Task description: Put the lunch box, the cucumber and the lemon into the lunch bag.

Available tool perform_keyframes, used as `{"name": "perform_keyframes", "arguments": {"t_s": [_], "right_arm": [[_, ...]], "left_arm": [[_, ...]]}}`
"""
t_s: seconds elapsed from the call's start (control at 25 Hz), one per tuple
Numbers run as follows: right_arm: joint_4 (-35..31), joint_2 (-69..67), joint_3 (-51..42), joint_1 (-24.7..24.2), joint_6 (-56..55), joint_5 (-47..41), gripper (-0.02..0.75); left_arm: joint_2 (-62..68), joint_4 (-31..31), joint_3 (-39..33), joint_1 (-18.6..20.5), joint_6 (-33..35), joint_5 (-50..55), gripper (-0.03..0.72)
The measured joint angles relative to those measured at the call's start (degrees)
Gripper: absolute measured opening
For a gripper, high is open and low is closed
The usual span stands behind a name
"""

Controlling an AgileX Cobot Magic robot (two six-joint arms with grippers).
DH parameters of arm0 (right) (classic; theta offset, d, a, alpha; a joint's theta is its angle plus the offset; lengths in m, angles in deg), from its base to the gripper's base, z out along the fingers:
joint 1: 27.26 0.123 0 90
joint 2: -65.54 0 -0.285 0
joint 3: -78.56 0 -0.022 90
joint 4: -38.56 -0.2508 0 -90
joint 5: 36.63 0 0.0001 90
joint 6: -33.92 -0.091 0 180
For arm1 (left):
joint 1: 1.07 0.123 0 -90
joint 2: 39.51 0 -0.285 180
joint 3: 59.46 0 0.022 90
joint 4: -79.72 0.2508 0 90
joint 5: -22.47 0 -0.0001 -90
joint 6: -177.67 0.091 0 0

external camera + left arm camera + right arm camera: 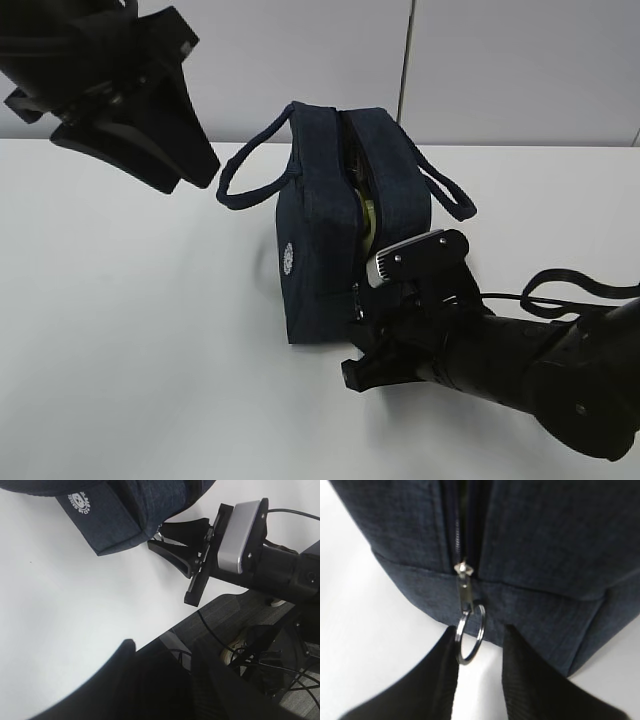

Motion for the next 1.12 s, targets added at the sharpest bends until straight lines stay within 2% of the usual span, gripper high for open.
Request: {"name": "perform_keyframes", "arguments": {"t_s": [1.12], "right_arm": [[-0.1, -0.9, 0.1, 0.0, 0.2, 4.3, 0.227]], "left_arm": [[0.0, 0.0, 0.0, 0.0, 0.0, 0.0, 0.248]]}}
